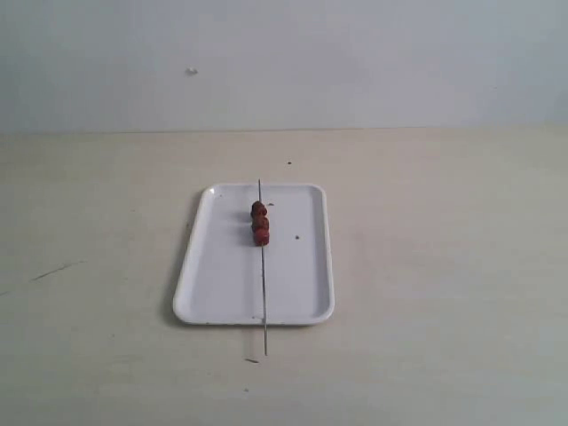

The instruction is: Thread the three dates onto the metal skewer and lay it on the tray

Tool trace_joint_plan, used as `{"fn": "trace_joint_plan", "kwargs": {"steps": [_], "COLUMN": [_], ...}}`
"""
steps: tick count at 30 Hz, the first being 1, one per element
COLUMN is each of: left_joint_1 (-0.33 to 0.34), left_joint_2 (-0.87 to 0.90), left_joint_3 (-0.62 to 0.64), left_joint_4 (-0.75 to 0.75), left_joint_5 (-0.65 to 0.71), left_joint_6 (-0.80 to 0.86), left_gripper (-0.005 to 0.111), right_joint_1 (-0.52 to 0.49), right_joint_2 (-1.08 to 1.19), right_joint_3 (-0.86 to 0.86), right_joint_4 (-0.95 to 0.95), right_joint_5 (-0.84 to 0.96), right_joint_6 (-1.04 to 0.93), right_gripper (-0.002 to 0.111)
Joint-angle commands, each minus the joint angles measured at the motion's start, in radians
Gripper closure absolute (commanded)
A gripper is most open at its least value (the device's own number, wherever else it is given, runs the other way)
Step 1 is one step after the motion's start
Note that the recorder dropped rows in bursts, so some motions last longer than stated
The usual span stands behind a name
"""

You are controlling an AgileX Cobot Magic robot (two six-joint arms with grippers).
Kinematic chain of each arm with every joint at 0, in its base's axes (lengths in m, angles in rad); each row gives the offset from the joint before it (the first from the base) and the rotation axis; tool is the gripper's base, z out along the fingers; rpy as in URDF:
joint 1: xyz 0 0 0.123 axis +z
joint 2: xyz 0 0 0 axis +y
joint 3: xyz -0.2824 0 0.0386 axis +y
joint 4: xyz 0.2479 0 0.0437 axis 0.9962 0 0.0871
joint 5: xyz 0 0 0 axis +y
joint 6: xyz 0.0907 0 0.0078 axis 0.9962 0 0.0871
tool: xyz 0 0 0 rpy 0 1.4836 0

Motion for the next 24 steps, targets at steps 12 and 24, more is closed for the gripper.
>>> {"fn": "trace_joint_plan", "kwargs": {"steps": [12, 24], "left_joint_1": [-0.016, -0.016], "left_joint_2": [-0.007, -0.007], "left_joint_3": [0.008, 0.01], "left_joint_4": [1.267, 1.692], "left_joint_5": [-0.044, 0.163], "left_joint_6": [-1.262, -1.494], "left_gripper": [0.107, 0.107], "right_joint_1": [0.059, 0.059], "right_joint_2": [-0.008, -0.008], "right_joint_3": [0.005, 0.005], "right_joint_4": [-0.01, -0.01], "right_joint_5": [-0.011, -0.011], "right_joint_6": [-0.002, -0.002], "right_gripper": [0.108, 0.108]}}
